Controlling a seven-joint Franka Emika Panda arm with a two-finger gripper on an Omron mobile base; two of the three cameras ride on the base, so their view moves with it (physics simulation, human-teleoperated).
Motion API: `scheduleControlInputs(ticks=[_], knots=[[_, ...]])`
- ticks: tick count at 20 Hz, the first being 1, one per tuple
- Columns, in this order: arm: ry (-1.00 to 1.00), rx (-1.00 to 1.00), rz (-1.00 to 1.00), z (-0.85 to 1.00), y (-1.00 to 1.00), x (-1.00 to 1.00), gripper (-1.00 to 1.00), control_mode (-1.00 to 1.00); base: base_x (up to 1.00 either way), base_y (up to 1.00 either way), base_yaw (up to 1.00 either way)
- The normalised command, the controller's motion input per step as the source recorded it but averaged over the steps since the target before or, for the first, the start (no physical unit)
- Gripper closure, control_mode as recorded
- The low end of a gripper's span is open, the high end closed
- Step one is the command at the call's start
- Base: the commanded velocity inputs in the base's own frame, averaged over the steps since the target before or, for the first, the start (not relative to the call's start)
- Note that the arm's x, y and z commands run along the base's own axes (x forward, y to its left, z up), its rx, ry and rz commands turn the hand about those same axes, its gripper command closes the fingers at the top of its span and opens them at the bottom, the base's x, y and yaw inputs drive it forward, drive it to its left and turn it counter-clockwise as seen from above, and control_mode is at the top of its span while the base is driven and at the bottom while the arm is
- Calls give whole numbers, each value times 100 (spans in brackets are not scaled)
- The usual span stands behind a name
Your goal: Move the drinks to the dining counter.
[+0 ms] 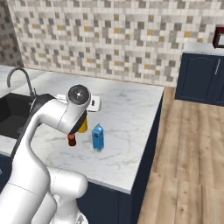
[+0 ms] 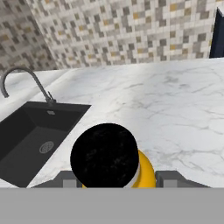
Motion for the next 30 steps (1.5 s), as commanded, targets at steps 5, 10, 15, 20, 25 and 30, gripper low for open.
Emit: scheduleControlInputs(ticks=[5, 10, 15, 20, 25, 30], knots=[[0, 0, 0, -46, 0, 2, 100, -100, 0, 0, 0], [0, 0, 0, -41, 5, 5, 100, -100, 0, 0, 0], [0, 0, 0, -39, 13, 1, 100, -100, 0, 0, 0], [0, 0, 0, -39, 11, 0, 100, -100, 0, 0, 0], [0, 0, 0, -43, 6, 6, 100, -100, 0, 0, 0], [0, 0, 0, -43, 0, 11, 100, -100, 0, 0, 0]])
